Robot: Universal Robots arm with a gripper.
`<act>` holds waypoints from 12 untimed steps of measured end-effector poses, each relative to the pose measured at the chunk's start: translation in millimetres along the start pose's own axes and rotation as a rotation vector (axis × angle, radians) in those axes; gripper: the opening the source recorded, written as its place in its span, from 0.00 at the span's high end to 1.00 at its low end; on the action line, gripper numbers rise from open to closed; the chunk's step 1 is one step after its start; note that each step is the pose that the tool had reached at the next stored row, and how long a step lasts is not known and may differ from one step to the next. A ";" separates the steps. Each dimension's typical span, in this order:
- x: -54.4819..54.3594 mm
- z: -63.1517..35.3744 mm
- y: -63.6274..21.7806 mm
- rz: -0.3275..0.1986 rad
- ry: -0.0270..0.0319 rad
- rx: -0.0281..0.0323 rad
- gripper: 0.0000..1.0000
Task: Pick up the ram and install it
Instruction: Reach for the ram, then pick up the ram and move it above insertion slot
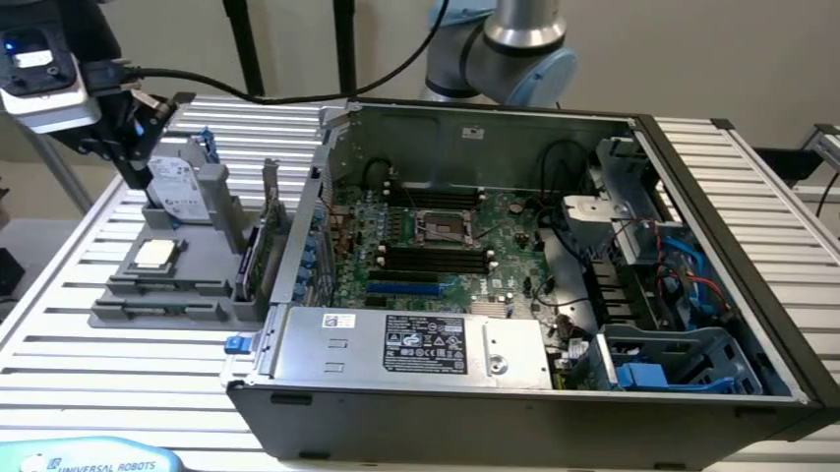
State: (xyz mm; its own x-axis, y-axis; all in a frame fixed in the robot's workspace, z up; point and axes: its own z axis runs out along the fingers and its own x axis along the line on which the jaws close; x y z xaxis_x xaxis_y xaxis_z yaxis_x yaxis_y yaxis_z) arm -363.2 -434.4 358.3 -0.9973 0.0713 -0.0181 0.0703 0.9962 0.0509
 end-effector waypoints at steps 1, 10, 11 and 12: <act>4.5 1.4 -0.6 0.000 0.0003 0.0001 0.89; 26.5 7.6 -3.7 0.000 0.0064 0.0008 0.89; 26.5 7.5 -3.7 0.000 0.0065 0.0009 0.89; 26.6 7.5 -3.7 0.000 0.0065 0.0012 0.89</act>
State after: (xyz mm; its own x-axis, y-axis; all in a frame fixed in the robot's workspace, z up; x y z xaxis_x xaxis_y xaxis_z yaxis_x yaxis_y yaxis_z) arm -389.8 -435.8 350.1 -0.9974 0.0712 -0.0115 0.0706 0.9963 0.0497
